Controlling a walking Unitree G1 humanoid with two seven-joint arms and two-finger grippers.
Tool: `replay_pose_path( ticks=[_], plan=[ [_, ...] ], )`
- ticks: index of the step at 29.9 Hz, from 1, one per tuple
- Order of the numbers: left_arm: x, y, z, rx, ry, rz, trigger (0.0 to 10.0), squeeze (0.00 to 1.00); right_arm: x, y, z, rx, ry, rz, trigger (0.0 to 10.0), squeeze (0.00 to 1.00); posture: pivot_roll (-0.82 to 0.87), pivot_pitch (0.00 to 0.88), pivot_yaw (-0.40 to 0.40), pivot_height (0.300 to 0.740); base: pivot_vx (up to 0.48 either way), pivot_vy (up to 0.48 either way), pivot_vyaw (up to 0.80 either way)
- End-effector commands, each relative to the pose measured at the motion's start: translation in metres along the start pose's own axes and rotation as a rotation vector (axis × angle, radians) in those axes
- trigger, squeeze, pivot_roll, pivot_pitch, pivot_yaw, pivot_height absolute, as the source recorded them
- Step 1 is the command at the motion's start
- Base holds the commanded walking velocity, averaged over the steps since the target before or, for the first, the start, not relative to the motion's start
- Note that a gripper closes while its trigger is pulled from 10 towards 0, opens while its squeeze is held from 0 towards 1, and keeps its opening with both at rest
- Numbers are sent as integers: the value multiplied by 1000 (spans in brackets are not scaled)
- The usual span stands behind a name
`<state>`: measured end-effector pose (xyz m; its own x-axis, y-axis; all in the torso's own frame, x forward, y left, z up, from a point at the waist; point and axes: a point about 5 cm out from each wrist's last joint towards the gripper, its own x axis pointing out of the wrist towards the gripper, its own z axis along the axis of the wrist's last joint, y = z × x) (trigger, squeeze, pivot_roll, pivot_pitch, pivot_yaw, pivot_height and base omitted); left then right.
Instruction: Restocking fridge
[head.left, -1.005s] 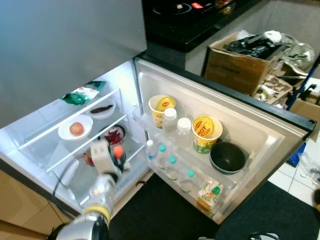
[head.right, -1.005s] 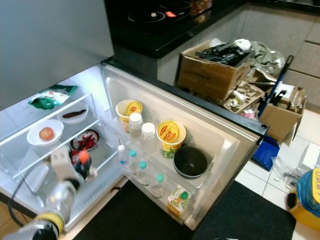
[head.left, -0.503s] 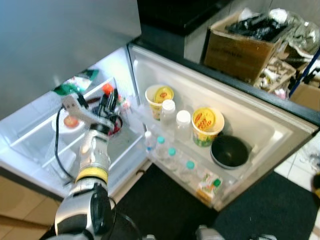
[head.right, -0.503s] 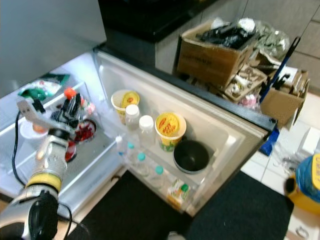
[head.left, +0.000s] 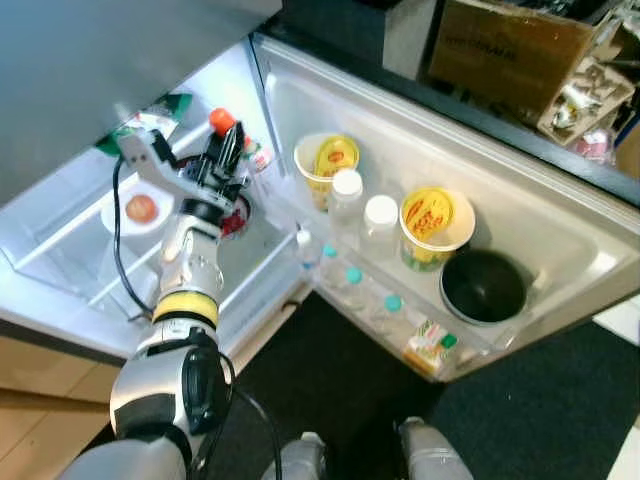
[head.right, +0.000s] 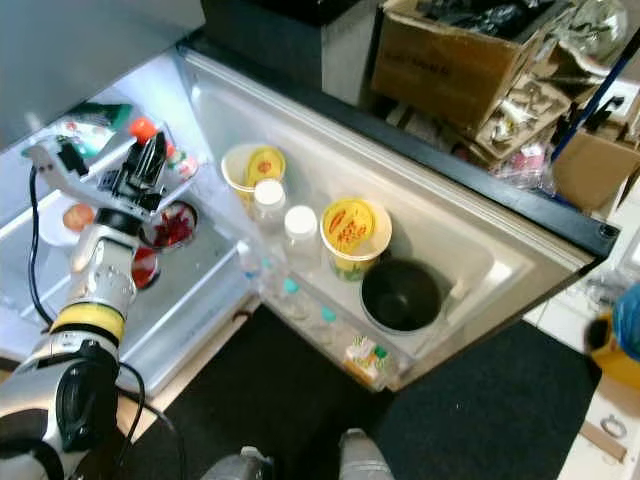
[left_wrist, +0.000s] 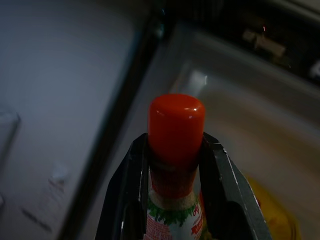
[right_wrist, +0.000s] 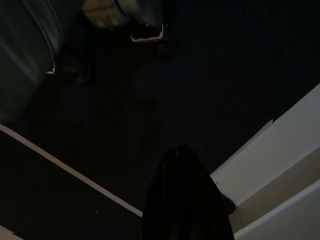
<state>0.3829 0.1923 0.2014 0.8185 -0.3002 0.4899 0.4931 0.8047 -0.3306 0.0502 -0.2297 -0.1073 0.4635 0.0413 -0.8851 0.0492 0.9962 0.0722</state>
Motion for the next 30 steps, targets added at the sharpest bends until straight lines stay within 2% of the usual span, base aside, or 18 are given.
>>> replay_pose_path(
  ticks=[1,2,6,18,25,30],
  plan=[
    [4,-1,4,1,7,-32,10000,0,-7,1,-18,31,38,-3,10000,0,-80,371,105,740,0,0,0],
    [11,-6,5,-11,10,-63,10000,0,-9,-1,-21,36,36,-9,10000,0,-84,383,109,740,0,0,0],
    [19,-13,5,-4,23,-102,10000,0,-13,-4,-25,38,31,-16,10000,0,-91,399,113,740,0,0,0],
    [33,-16,18,90,34,-118,10000,0,-19,-2,-34,44,11,-12,10000,0,-120,437,116,740,0,0,0],
    [39,-24,15,204,52,-119,10000,0,-21,-1,-36,41,-4,-5,10000,0,-125,453,117,740,0,0,0],
    [43,-35,8,283,68,-159,10000,0,-21,0,-35,41,-13,1,10000,0,-127,459,119,740,0,0,0]
  ],
)
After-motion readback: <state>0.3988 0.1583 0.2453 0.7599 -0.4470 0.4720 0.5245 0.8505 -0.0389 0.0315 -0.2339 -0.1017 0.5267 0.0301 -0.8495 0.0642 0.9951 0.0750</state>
